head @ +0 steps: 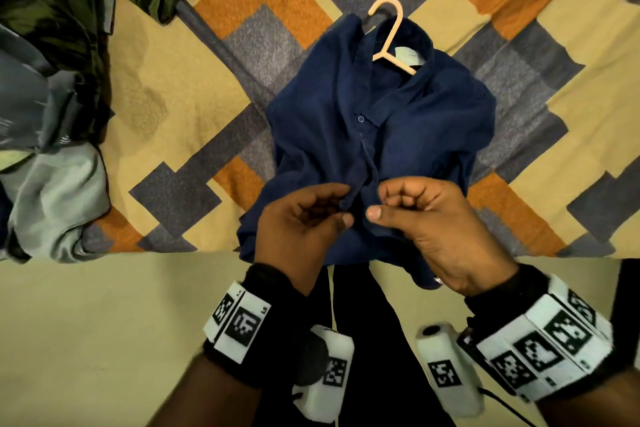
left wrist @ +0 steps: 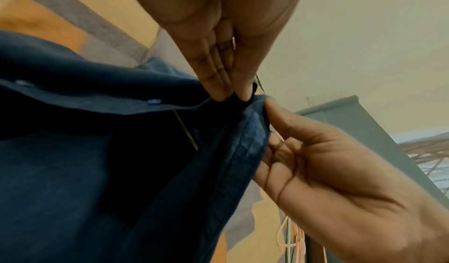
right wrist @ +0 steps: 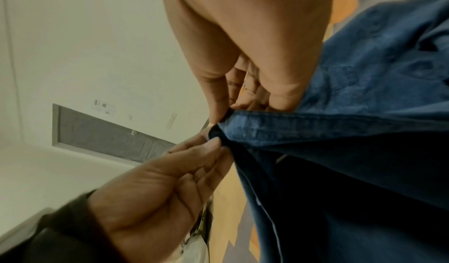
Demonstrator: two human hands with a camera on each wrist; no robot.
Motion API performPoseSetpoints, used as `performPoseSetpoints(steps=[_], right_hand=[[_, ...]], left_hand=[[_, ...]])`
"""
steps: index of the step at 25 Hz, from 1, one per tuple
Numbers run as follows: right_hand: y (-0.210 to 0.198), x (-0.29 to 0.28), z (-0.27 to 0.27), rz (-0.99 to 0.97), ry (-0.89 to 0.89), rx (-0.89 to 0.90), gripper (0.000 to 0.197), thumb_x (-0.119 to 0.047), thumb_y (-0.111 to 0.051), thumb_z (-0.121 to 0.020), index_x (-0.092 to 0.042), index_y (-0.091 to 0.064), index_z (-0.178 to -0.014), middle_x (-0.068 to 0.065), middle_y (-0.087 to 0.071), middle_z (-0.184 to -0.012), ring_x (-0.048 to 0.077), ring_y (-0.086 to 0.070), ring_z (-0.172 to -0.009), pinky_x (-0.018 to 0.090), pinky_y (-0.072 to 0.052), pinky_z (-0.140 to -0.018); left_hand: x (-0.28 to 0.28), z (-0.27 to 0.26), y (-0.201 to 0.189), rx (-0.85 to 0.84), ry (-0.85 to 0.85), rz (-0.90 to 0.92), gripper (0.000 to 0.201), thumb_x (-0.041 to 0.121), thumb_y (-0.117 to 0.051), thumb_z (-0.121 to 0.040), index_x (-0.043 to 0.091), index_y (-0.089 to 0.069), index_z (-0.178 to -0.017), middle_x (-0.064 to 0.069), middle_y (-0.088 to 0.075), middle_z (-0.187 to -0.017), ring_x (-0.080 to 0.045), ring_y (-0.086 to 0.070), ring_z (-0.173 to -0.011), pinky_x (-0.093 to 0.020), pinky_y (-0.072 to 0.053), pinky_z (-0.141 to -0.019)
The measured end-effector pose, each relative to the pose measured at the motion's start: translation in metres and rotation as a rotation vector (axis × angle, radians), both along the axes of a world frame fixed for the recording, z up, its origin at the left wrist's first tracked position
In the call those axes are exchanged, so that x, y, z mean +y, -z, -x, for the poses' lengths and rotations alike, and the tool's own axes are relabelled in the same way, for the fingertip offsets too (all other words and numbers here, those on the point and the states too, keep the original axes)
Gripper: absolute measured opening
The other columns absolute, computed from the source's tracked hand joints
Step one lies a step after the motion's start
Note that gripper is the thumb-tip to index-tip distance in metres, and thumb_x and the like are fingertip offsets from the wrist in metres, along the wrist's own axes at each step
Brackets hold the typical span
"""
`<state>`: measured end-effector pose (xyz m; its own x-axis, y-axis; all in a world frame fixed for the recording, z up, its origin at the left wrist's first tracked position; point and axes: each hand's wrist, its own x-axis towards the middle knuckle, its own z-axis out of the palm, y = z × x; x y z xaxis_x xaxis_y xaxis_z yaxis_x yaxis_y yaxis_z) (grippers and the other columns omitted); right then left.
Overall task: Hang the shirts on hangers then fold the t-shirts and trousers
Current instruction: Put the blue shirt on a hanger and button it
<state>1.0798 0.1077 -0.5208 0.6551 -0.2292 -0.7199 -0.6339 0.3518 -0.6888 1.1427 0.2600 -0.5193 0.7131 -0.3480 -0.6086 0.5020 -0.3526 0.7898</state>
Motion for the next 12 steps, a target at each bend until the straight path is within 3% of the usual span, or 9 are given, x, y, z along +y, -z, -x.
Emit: performPoseSetpoints(steps=[2, 5, 7, 9, 12], right_hand=[[0.001, 0.004, -0.008, 0.062, 0.018, -0.029, 0.023, 0.003, -0.07, -0.08, -0.018, -0.063, -0.074, -0.013, -0.052, -0.059, 0.0, -0.049, -0.058, 0.013, -0.044, -0.061], [0.001, 0.01, -0.016, 0.166, 0.016, -0.054, 0.02, -0.001, -0.07, -0.082, -0.019, -0.063, -0.076, -0.007, -0.049, -0.065, 0.004, -0.047, -0.065, 0.014, -0.044, -0.065], [0.003, 0.012, -0.018, 0.236, 0.038, -0.057, 0.02, -0.001, -0.071, -0.081, -0.018, -0.062, -0.075, -0.009, -0.049, -0.061, 0.004, -0.046, -0.061, 0.014, -0.045, -0.062], [0.008, 0.014, -0.019, 0.233, 0.066, -0.03, 0.021, 0.001, -0.073, -0.078, -0.016, -0.064, -0.072, -0.013, -0.049, -0.056, 0.003, -0.046, -0.058, 0.016, -0.046, -0.061], [0.013, 0.015, -0.021, 0.203, 0.039, -0.015, 0.024, 0.005, -0.073, -0.077, -0.014, -0.062, -0.07, -0.013, -0.051, -0.055, 0.0, -0.047, -0.054, 0.014, -0.044, -0.057]], left_hand=[[-0.003, -0.003, 0.005, -0.072, 0.008, -0.032, 0.033, -0.009, -0.071, -0.075, 0.021, -0.071, -0.087, 0.015, -0.07, -0.078, 0.003, -0.066, -0.076, -0.01, -0.049, -0.071], [-0.005, -0.01, 0.014, -0.365, 0.144, -0.16, 0.03, -0.008, -0.068, -0.072, 0.013, -0.074, -0.092, 0.006, -0.069, -0.082, -0.001, -0.062, -0.08, -0.009, -0.048, -0.074], [-0.007, -0.015, 0.016, -0.331, 0.142, -0.193, 0.034, -0.009, -0.069, -0.071, 0.016, -0.07, -0.093, 0.013, -0.065, -0.08, 0.003, -0.061, -0.077, -0.009, -0.048, -0.072], [-0.007, -0.018, 0.014, -0.32, 0.14, -0.193, 0.039, -0.006, -0.073, -0.071, 0.029, -0.062, -0.087, 0.021, -0.061, -0.08, 0.003, -0.06, -0.08, -0.012, -0.048, -0.074], [-0.006, -0.015, 0.013, -0.187, 0.075, -0.011, 0.038, -0.007, -0.072, -0.075, 0.023, -0.063, -0.096, 0.012, -0.066, -0.087, 0.002, -0.063, -0.085, -0.012, -0.048, -0.079]])
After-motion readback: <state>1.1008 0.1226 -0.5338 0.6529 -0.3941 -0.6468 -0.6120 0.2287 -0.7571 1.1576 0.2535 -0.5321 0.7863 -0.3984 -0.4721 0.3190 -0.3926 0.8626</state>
